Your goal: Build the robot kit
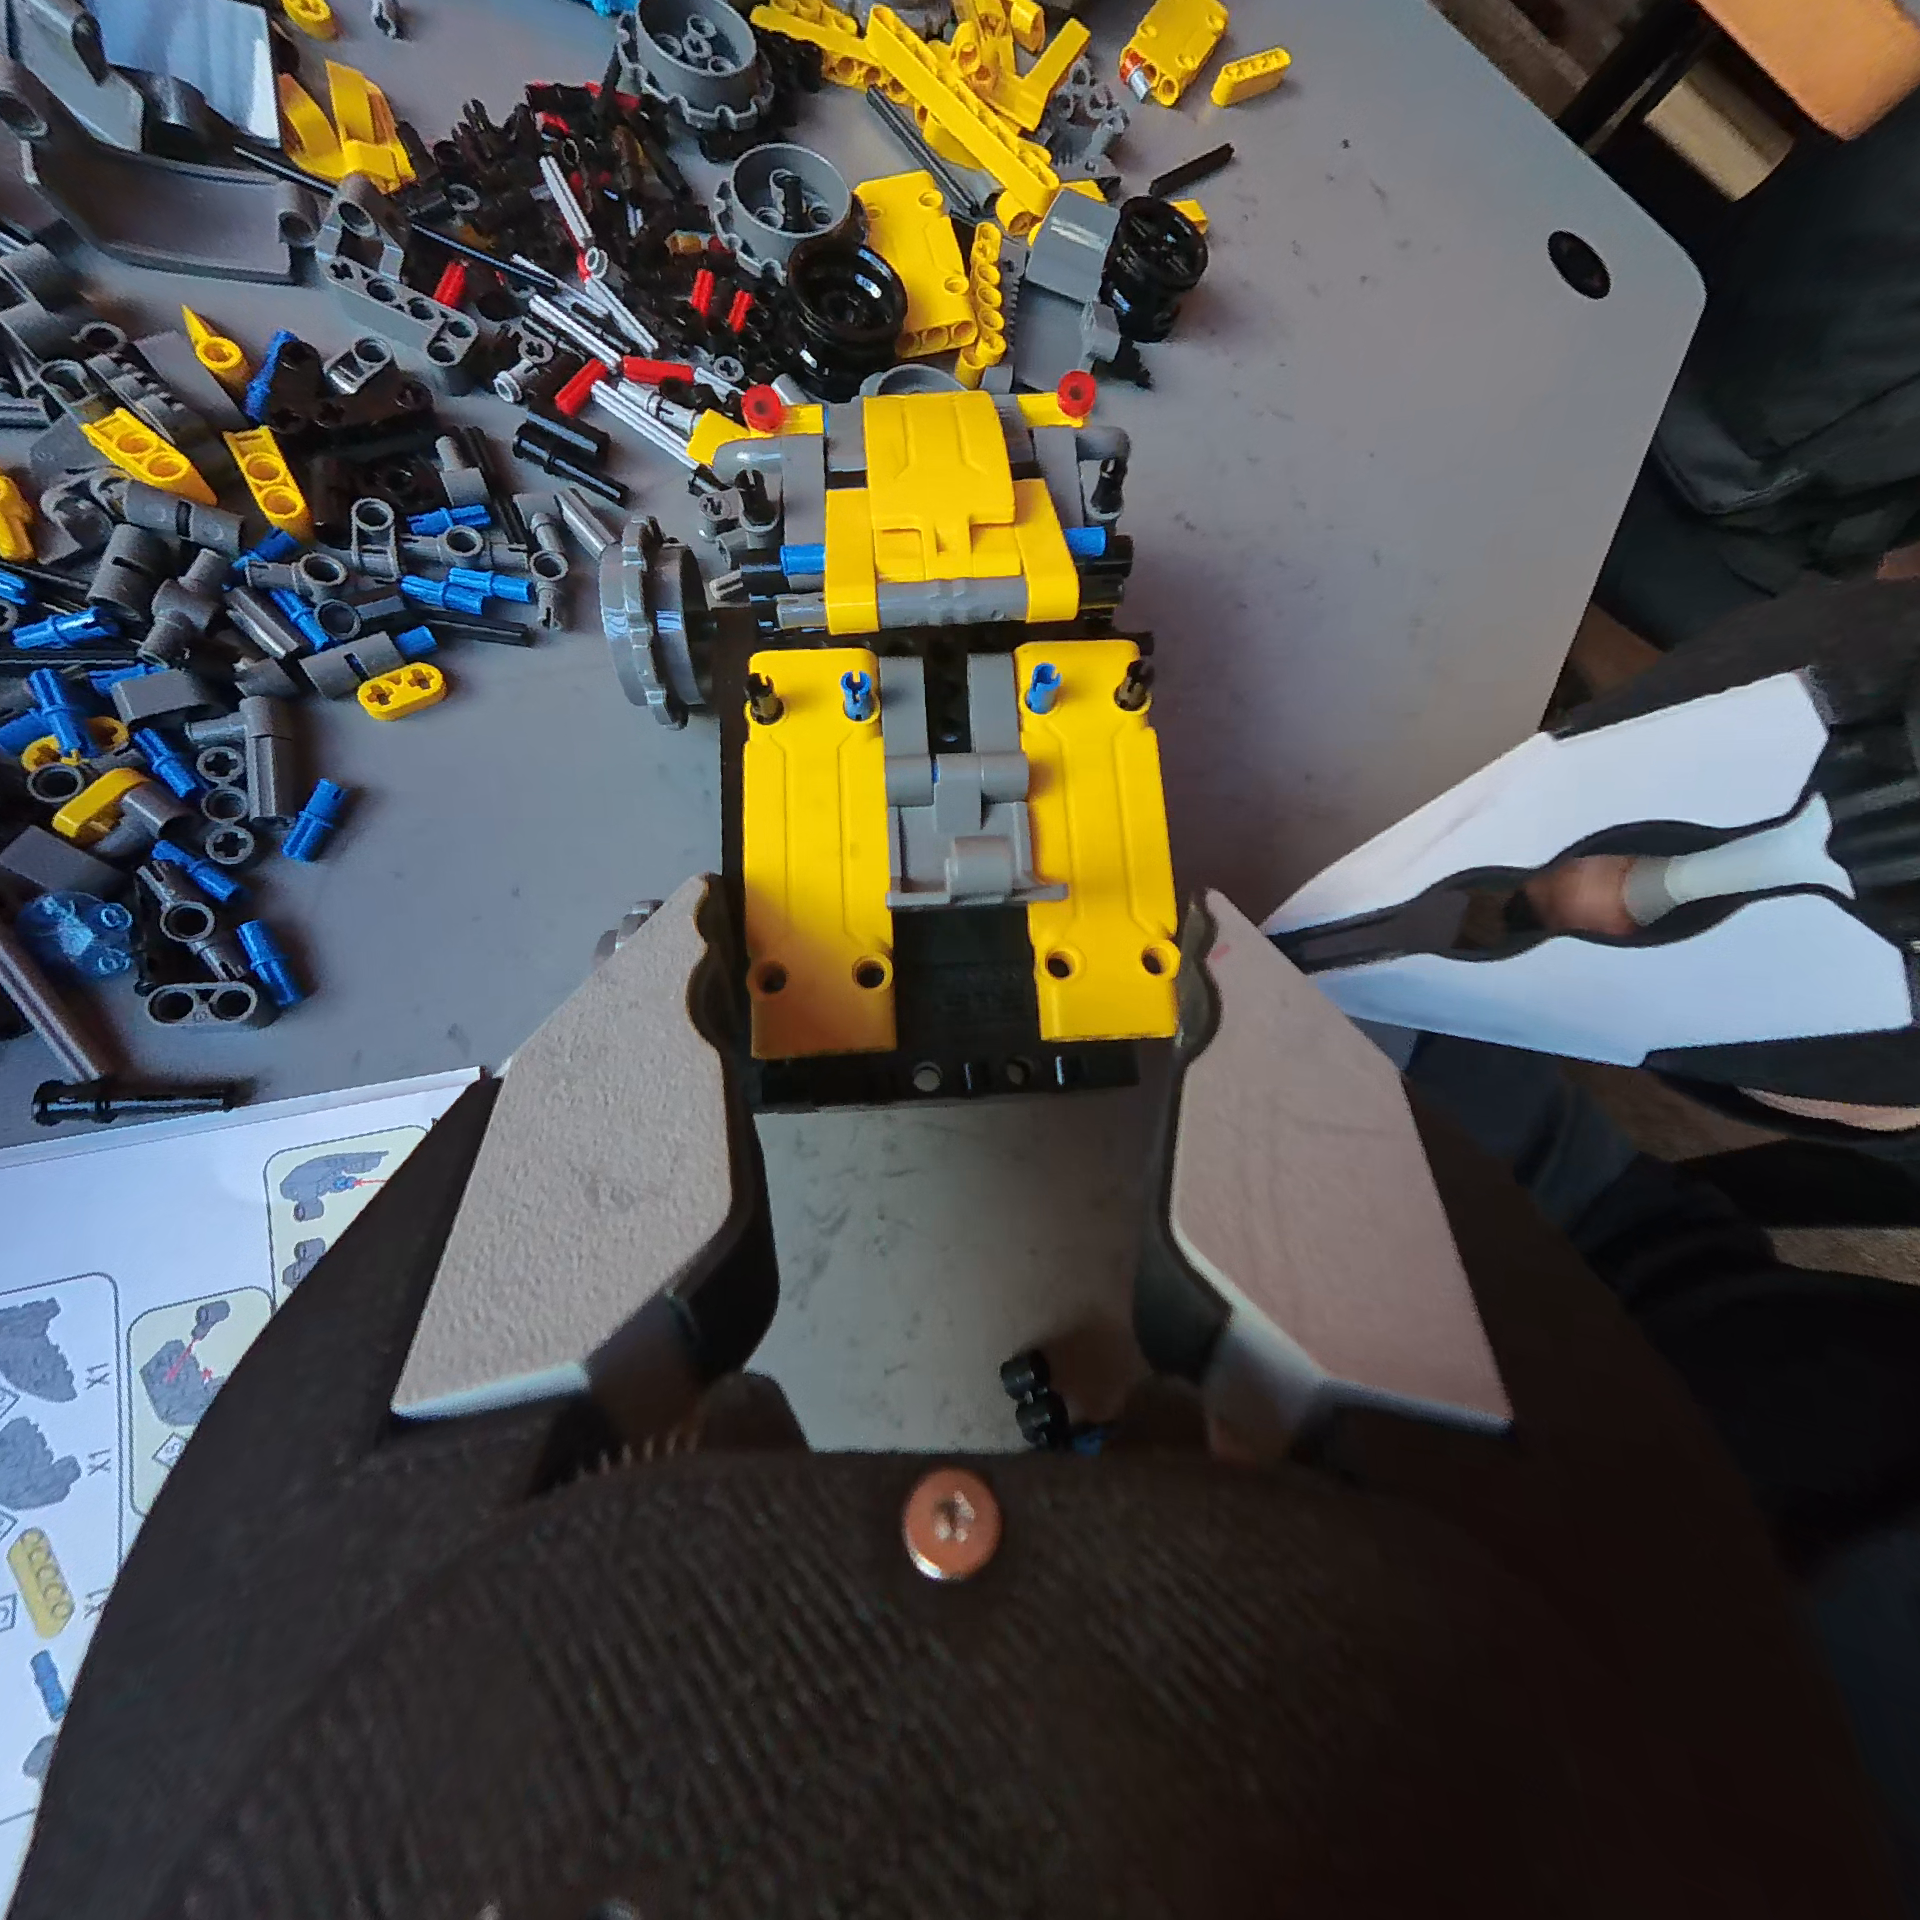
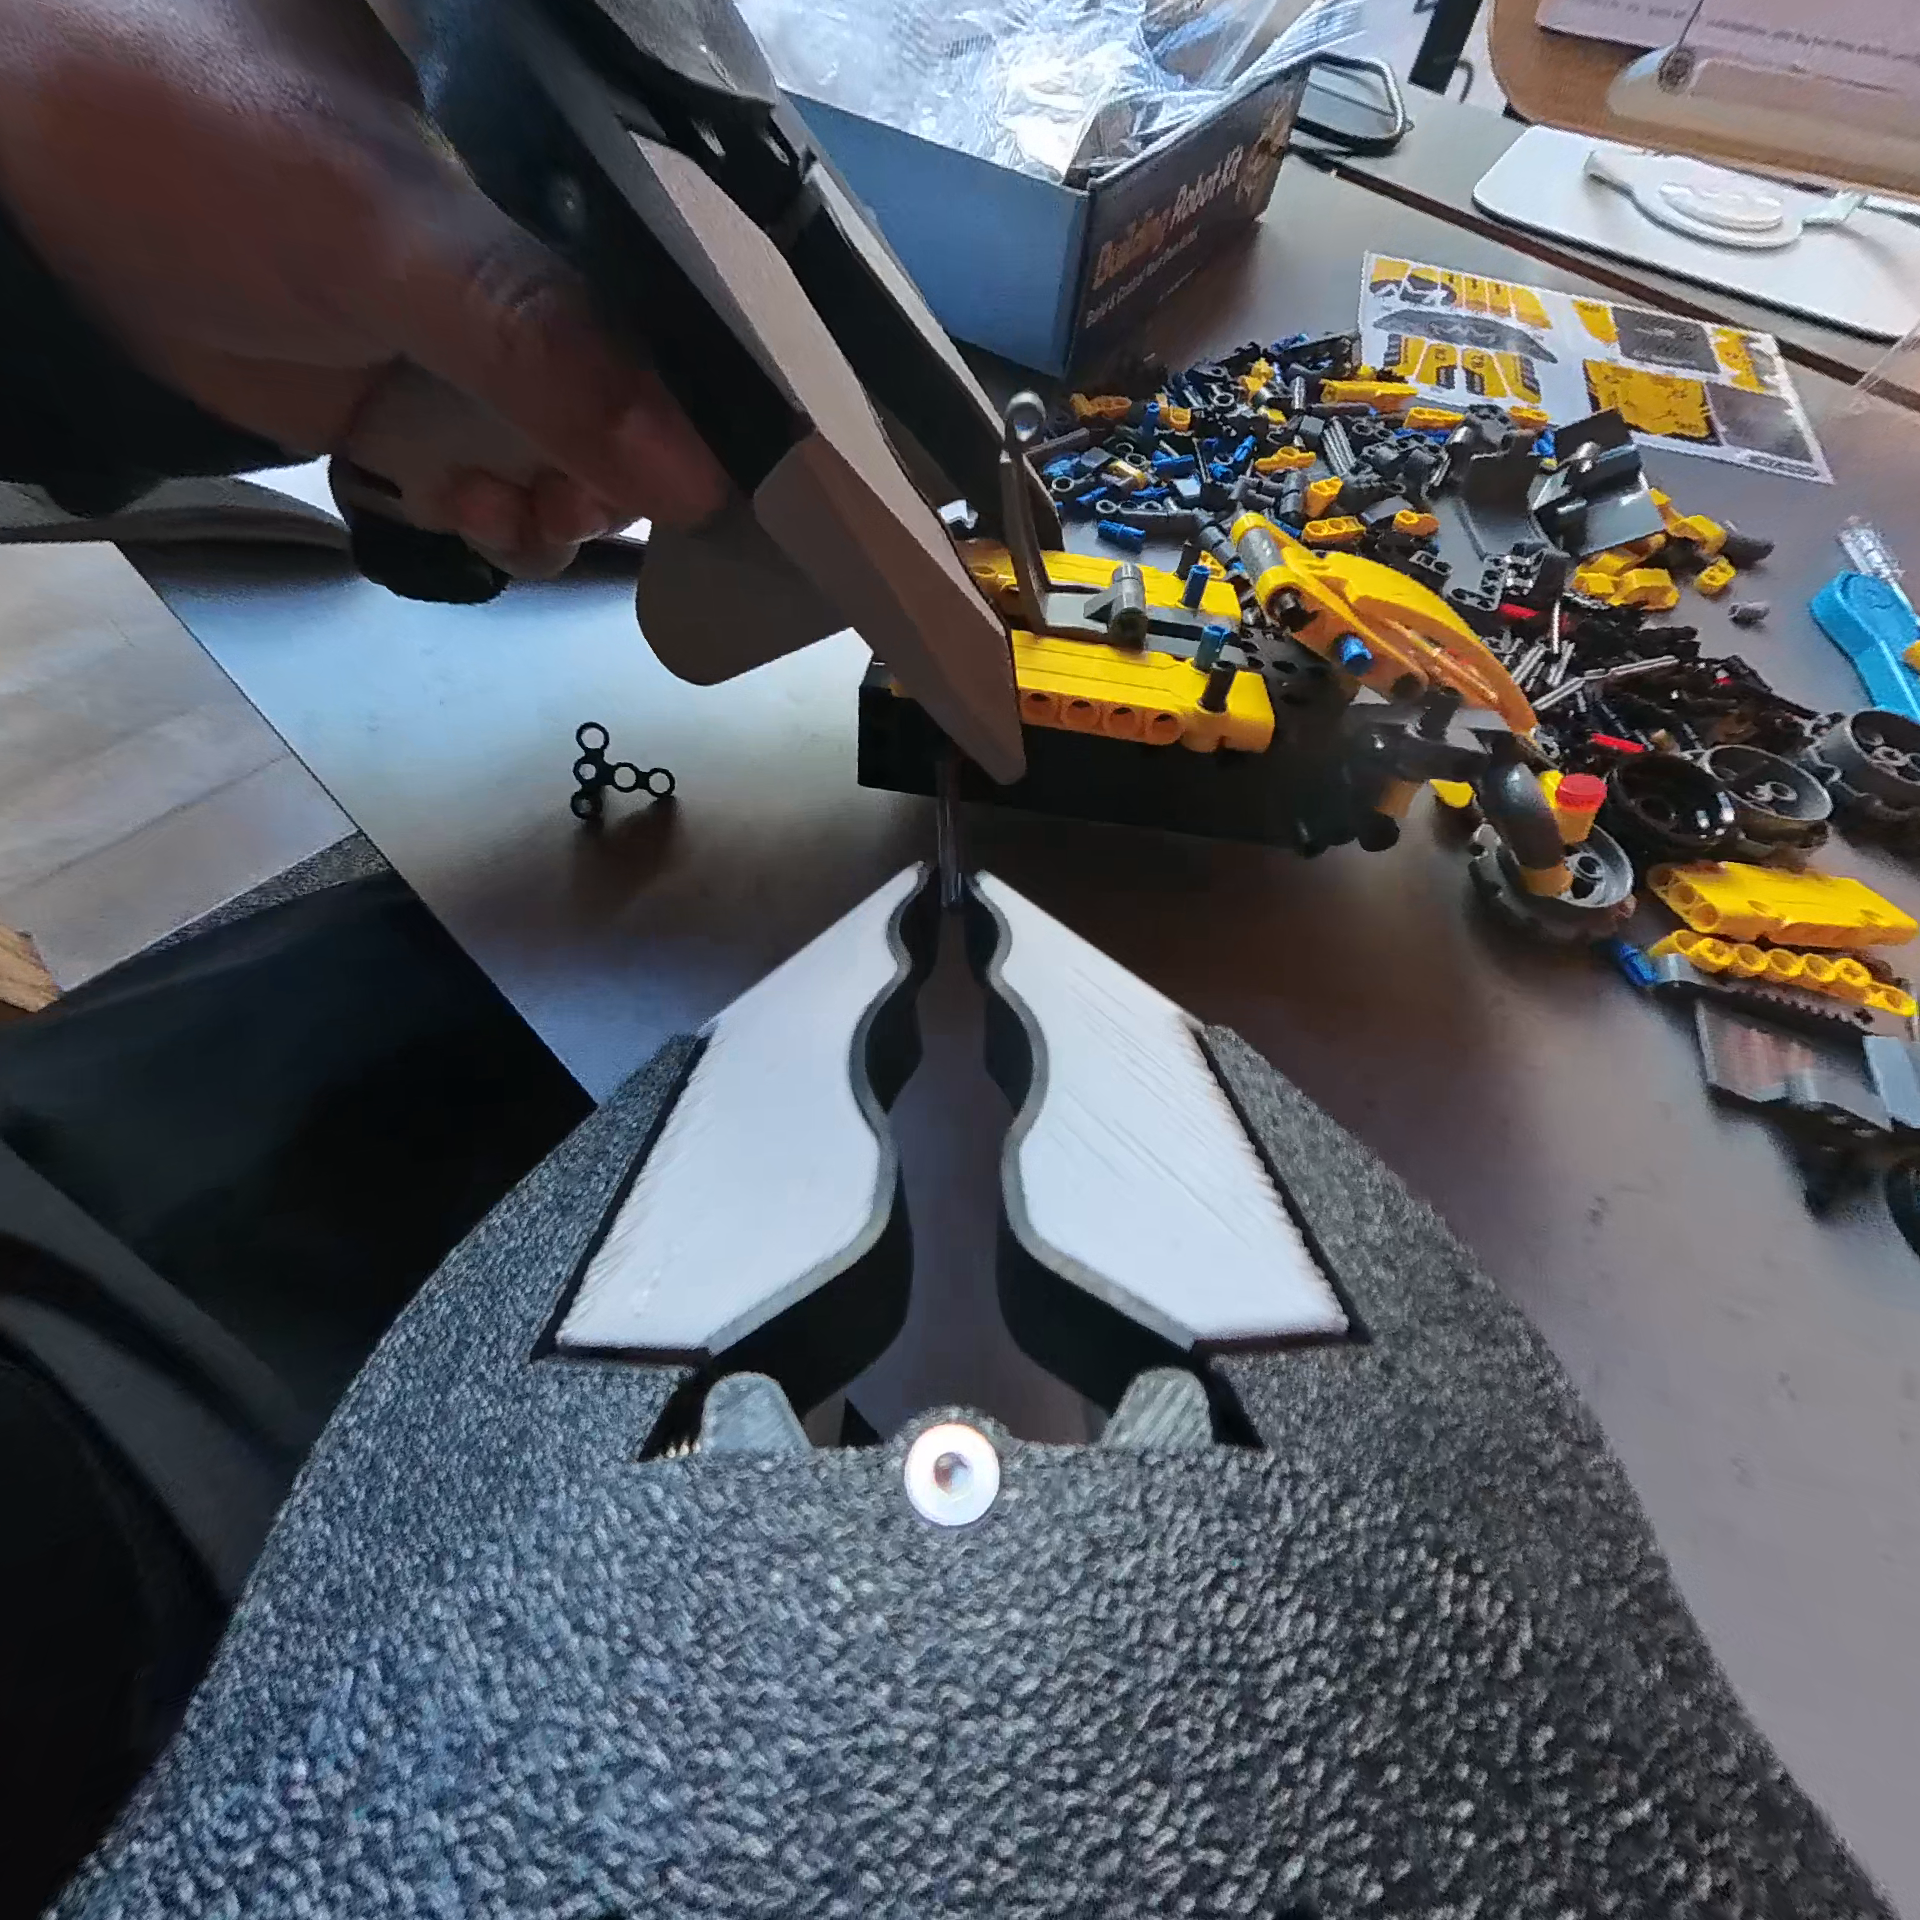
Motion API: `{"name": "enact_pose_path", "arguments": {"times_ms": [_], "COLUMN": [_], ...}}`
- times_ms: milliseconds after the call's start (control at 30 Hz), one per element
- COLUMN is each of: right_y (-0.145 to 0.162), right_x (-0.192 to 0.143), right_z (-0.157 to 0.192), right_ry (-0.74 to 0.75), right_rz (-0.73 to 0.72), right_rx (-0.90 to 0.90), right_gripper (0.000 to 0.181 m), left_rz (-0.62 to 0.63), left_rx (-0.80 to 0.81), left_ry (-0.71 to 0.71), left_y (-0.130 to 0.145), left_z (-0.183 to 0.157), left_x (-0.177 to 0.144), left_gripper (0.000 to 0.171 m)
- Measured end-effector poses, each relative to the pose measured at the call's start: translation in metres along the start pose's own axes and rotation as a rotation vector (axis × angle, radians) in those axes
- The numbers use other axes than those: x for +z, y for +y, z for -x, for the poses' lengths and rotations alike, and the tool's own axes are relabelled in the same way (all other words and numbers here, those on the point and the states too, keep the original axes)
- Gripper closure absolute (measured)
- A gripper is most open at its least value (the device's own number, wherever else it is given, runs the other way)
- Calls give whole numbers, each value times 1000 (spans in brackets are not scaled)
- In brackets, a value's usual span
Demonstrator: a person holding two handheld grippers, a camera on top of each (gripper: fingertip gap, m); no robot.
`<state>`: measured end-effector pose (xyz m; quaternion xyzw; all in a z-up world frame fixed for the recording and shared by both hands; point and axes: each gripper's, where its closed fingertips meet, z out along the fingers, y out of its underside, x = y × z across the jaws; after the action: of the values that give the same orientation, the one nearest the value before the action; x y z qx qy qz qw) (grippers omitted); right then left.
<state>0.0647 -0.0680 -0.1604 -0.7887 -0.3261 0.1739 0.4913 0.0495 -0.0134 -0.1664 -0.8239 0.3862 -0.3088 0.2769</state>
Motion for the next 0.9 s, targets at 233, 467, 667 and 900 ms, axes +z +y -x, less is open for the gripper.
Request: {"name": "enact_pose_path", "arguments": {"times_ms": [233,467,667,900], "right_y": [0,2,2,1], "right_x": [-1,-1,1,0], "right_z": [-1,-1,-2,0], "right_ry": [-5,-9,-2,8], "right_rz": [-8,-5,-1,2], "right_rx": [11,21,16,-24], "right_gripper": [178,178,178,178], "left_rz": [-7,-8,-10,-3], "left_rx": [-4,3,0,16], "left_ry": [-3,-8,-17,-34], "left_y": [-1,-1,-1,0], "left_z": [0,0,1,1], "left_x": [0,1,1,2], "left_gripper": [89,89,89,89]}}
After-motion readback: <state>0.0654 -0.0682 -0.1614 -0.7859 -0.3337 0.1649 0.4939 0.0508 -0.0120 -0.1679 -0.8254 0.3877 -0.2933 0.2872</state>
